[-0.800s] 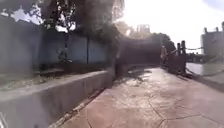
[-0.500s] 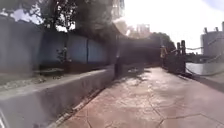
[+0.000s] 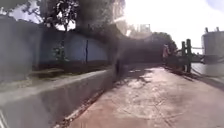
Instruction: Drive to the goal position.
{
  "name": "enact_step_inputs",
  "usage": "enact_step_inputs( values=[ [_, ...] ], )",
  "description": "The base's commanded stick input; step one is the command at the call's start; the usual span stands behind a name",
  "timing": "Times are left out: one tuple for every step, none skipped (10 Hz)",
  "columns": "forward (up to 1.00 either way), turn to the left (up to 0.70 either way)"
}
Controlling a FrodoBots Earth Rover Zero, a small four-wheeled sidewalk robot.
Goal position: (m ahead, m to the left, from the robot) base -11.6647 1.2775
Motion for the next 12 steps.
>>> enact_step_inputs(
  values=[
    [0.70, -0.08],
    [0.70, -0.08],
    [0.70, -0.08],
    [0.70, -0.08],
    [0.70, -0.08],
    [0.70, -0.08],
    [0.70, -0.08],
    [0.70, -0.08],
    [0.70, -0.08],
    [0.70, -0.08],
    [0.70, -0.08],
    [0.70, -0.08]
  ],
)
